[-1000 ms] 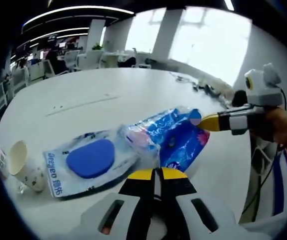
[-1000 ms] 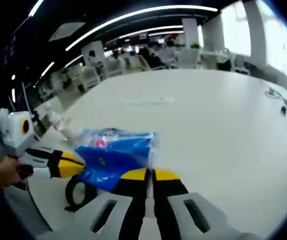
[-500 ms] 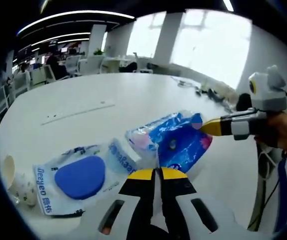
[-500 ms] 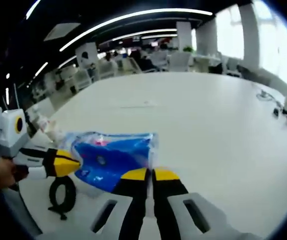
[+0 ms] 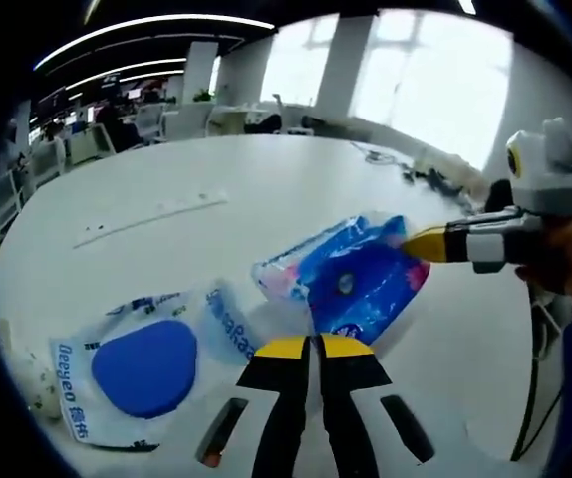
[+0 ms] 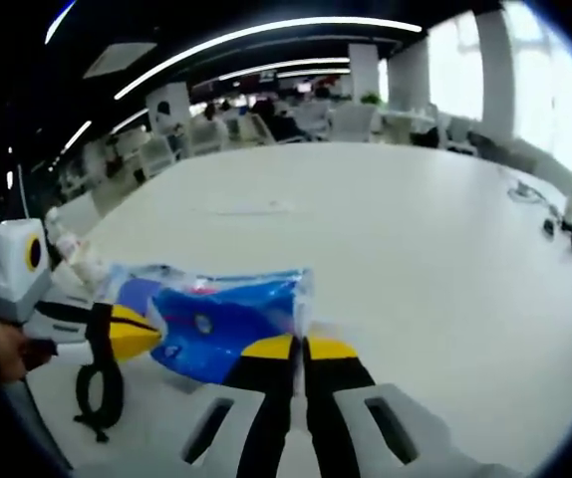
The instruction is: Arrange the tabletop items into an orderly group along one side of the table until the central work area is clear of visible clutter.
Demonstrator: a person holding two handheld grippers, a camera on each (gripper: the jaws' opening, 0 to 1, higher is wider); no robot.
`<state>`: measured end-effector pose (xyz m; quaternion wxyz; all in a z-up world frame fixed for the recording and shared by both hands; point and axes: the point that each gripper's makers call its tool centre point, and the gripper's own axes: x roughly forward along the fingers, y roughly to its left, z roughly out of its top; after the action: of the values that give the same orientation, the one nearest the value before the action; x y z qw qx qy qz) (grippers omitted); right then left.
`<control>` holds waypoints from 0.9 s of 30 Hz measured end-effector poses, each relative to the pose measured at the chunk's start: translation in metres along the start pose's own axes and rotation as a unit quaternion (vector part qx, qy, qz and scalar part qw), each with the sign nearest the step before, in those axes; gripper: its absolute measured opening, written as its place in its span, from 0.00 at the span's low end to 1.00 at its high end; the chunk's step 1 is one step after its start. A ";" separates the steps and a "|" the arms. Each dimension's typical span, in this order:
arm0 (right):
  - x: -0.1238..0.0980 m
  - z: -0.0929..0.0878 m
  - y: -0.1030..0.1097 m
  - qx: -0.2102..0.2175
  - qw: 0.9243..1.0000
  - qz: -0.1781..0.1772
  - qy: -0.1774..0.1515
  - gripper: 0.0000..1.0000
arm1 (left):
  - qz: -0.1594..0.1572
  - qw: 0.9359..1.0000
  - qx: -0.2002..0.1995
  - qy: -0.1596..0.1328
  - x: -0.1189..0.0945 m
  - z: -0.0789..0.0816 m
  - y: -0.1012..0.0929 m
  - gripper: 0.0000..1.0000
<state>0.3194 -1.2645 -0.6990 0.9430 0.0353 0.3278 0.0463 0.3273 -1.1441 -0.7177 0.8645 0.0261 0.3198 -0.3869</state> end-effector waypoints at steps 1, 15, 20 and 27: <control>0.002 0.000 -0.003 0.001 1.000 0.000 -0.001 0.00 | 0.003 1.000 0.006 0.000 0.003 0.001 0.001 0.03; 0.034 -0.012 -0.017 -0.002 1.000 0.012 0.004 0.00 | 0.041 0.996 0.064 0.035 0.027 -0.001 0.006 0.03; 0.041 -0.015 -0.016 0.001 1.000 0.016 0.006 0.00 | 0.056 0.992 0.097 0.055 0.033 -0.006 0.014 0.03; 0.048 -0.026 -0.020 -0.023 0.999 0.009 0.030 0.01 | 0.058 0.990 0.111 0.060 0.041 -0.006 0.013 0.03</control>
<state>0.3423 -1.2777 -0.7504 0.9329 0.0150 0.3543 0.0632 0.3536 -1.1603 -0.7487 0.8564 0.1639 0.3245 -0.3668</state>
